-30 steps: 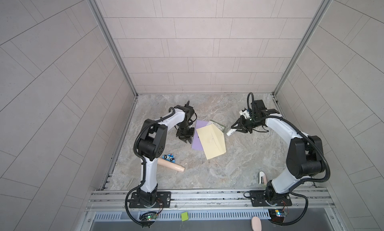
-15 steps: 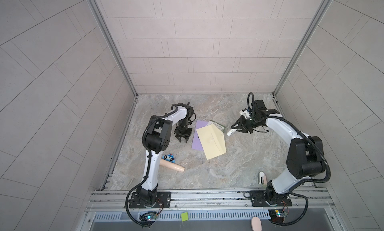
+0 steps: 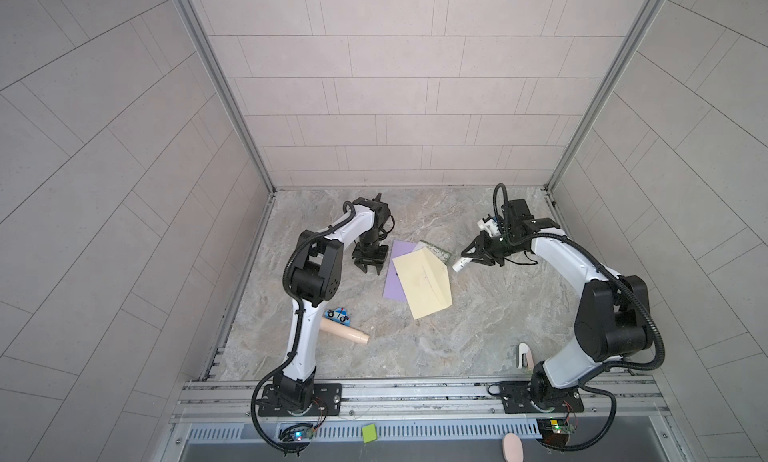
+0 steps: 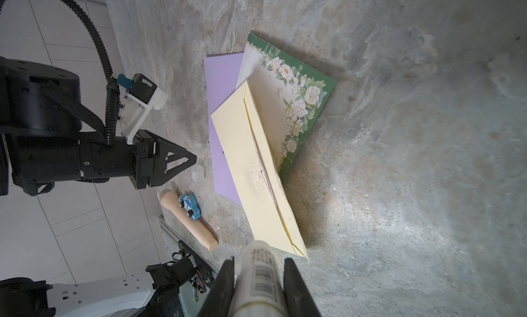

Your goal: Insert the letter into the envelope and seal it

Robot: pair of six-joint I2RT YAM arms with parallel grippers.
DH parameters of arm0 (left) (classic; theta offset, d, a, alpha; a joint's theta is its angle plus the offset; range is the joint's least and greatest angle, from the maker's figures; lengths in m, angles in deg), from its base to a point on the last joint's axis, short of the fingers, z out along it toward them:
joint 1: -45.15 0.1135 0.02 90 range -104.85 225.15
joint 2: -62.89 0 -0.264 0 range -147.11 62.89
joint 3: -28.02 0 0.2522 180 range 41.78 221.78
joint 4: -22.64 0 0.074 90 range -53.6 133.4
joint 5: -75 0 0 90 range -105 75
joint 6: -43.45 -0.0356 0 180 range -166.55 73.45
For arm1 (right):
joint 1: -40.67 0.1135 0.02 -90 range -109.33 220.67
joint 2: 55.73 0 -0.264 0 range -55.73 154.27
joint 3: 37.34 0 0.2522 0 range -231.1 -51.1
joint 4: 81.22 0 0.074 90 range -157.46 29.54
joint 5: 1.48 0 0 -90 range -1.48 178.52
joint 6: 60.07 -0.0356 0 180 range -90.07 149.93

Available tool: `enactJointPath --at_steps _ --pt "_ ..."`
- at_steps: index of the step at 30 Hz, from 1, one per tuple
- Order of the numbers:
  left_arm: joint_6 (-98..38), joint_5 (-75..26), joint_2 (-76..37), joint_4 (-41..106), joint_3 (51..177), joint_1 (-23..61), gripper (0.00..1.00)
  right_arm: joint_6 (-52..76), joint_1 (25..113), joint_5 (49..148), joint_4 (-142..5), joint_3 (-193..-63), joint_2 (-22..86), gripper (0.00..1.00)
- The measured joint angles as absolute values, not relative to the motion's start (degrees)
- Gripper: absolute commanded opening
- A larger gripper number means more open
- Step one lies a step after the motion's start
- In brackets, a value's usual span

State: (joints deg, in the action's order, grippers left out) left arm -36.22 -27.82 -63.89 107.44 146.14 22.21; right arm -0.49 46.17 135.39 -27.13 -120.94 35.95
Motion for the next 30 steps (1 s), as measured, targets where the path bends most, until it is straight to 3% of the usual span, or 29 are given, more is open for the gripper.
enactJointPath --at_steps 10,14,21,24,30 --pt "-41.64 -38.51 -43.39 87.07 132.85 12.26 0.67 0.67 52.66 136.29 -26.99 -124.90 36.23 0.00" --pt "-42.56 -42.72 -40.27 78.48 127.45 8.48 0.71 -0.36 55.77 139.20 -28.66 -126.12 37.76 0.00" --pt "-42.52 -43.88 -39.74 69.41 123.69 7.41 0.70 -4.01 56.75 143.63 -31.98 -126.19 38.55 0.00" --pt "-42.45 -44.08 -39.74 66.90 123.69 7.41 0.60 -5.03 56.44 144.97 -33.11 -126.19 38.60 0.00" --pt "-42.71 -46.79 -39.74 65.37 123.80 7.13 0.14 -6.32 56.31 146.30 -34.89 -126.30 39.45 0.00"
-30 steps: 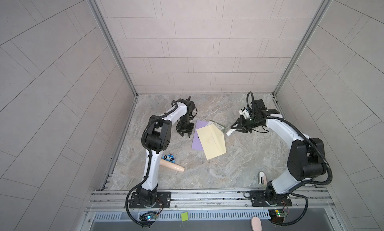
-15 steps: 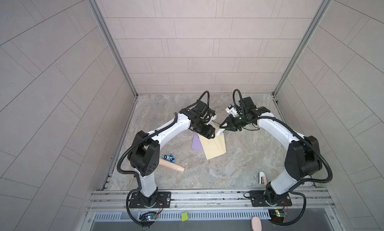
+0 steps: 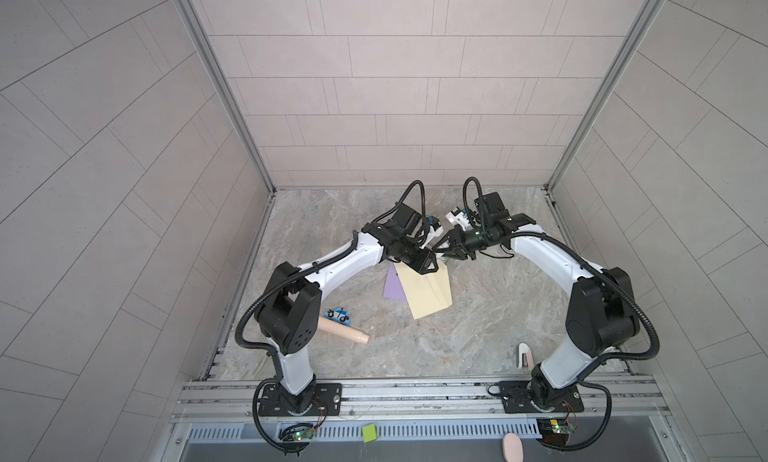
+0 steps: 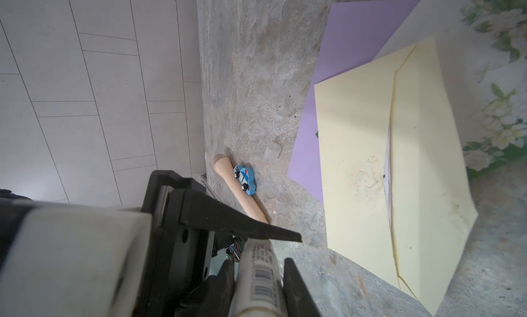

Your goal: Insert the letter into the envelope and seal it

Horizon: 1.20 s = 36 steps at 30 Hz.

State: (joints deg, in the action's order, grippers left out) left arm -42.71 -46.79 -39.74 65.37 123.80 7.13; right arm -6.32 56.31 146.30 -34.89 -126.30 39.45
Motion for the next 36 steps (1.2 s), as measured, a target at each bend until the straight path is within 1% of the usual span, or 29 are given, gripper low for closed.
enactJointPath --at_steps 2,4,5,6,7,8,10,15,23,28,32,36 --pt "-43.57 -47.23 -39.76 65.39 123.80 7.04 0.02 -6.72 55.92 146.30 -34.82 -126.32 39.45 0.00" --pt "-43.54 -47.21 -39.74 65.13 123.80 7.17 0.00 -6.80 55.33 146.45 -34.86 -126.32 39.45 0.01" --pt "-43.52 -46.96 -39.74 64.98 123.80 7.17 0.00 -6.82 55.22 146.54 -34.86 -126.32 39.45 0.11" --pt "-43.50 -46.77 -39.74 64.82 123.78 7.13 0.00 -6.82 55.07 146.58 -34.86 -126.32 39.45 0.28" --pt "-43.48 -46.53 -39.57 64.34 123.50 7.13 0.00 -6.85 54.80 146.60 -34.86 -126.32 39.45 0.37" --pt "-43.39 -46.42 -39.28 63.69 123.06 7.13 0.00 -6.65 54.61 146.65 -34.91 -126.32 39.45 0.43" --pt "-43.17 -45.37 -38.41 62.79 121.86 7.19 0.00 -6.04 54.15 146.63 -33.99 -126.30 39.40 0.48" --pt "-42.89 -45.26 -37.05 62.31 120.11 7.41 0.00 -3.85 53.36 147.09 -33.01 -126.30 39.01 0.49" --pt "-42.19 -45.87 -36.64 61.72 119.71 7.41 0.00 -3.09 53.36 147.39 -33.51 -126.12 38.03 0.39" --pt "-41.86 -46.44 -36.64 61.50 119.50 7.39 0.00 -3.37 53.36 147.44 -34.45 -126.12 38.03 0.38" --pt "-41.45 -46.70 -36.64 61.48 119.47 7.35 0.00 -3.59 53.36 147.37 -34.84 -126.19 38.03 0.35" --pt "-41.12 -46.68 -36.64 61.48 119.47 7.22 0.00 -3.61 53.36 147.17 -35.02 -126.21 38.03 0.34"
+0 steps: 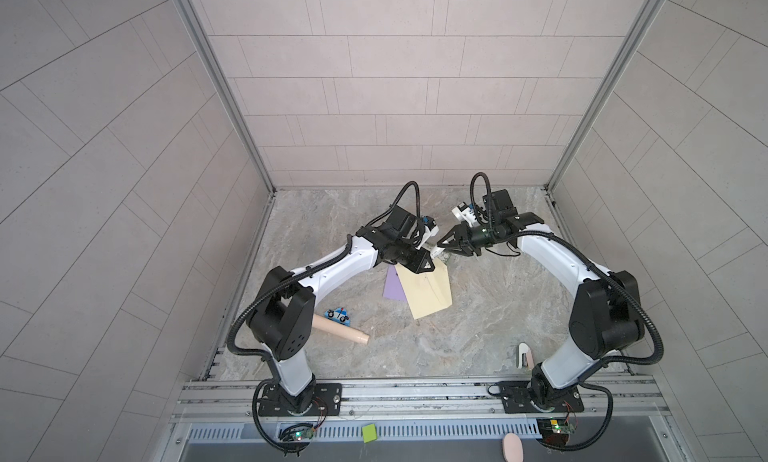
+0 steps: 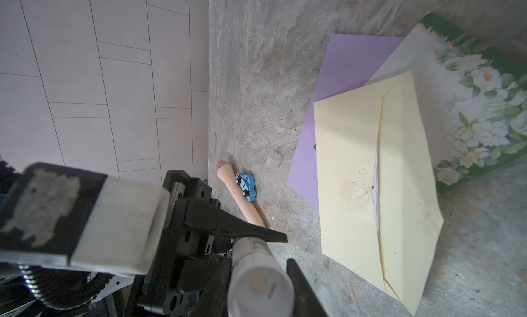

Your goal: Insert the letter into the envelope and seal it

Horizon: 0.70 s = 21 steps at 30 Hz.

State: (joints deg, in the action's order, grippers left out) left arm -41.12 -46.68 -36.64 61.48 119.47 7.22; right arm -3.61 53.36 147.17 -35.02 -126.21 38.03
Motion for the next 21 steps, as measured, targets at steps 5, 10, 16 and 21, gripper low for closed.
enactJointPath --at_steps 5,10,16,21 --pt "-40.83 -46.55 -36.64 61.46 119.47 7.13 0.00 -3.87 53.36 147.00 -35.19 -126.21 38.03 0.33" --pt "-40.55 -46.40 -36.64 61.37 119.47 7.08 0.00 -4.57 53.41 146.12 -35.76 -126.21 38.03 0.36" --pt "-40.29 -46.31 -36.64 61.22 119.30 6.87 0.00 -5.19 53.36 144.35 -36.81 -126.43 38.03 0.32" --pt "-39.68 -45.54 -36.72 61.06 119.30 6.80 0.00 -5.78 53.38 144.31 -37.31 -126.65 38.03 0.16"
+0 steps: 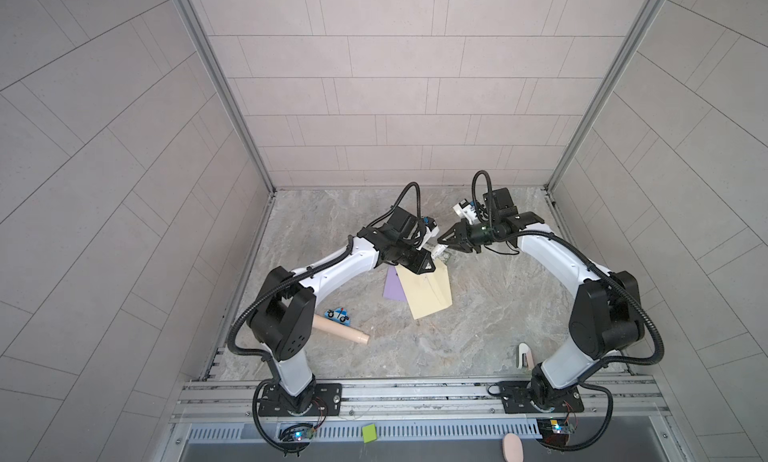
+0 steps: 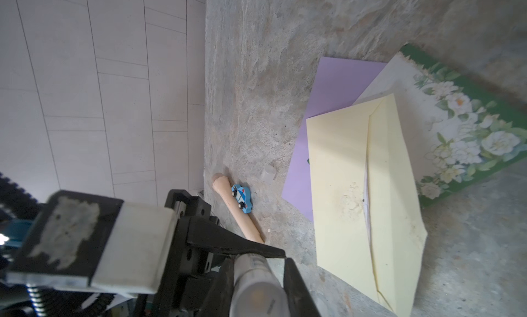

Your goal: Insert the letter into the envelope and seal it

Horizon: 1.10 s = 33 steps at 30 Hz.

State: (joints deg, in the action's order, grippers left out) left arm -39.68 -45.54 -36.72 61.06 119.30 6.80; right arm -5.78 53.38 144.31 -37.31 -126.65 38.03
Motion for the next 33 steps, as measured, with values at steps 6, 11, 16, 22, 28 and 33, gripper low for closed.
enactJointPath --at_steps 6,11,16,22,28,33 --pt "-37.18 -39.45 -36.77 60.17 119.30 5.45 0.00 -5.49 53.51 142.34 -36.96 -126.87 38.01 0.06" --pt "-37.62 -24.93 -36.20 56.56 118.01 -0.37 0.00 -7.04 54.43 135.85 -35.28 -128.24 37.70 0.00" --pt "-43.09 -6.62 -34.56 48.87 112.13 -7.82 0.00 -13.99 55.04 130.47 -31.93 -127.65 36.50 0.00" --pt "-46.74 2.23 -33.95 41.26 107.32 -11.23 0.13 -21.86 54.96 129.75 -34.03 -124.92 36.54 0.00" --pt "-44.33 -9.52 -27.81 36.74 106.73 -7.25 0.70 -23.96 54.61 131.70 -40.50 -124.00 36.58 0.00" --pt "-35.33 -30.31 -23.09 33.87 109.29 5.07 0.75 -23.94 53.03 136.49 -43.28 -123.85 36.52 0.00"
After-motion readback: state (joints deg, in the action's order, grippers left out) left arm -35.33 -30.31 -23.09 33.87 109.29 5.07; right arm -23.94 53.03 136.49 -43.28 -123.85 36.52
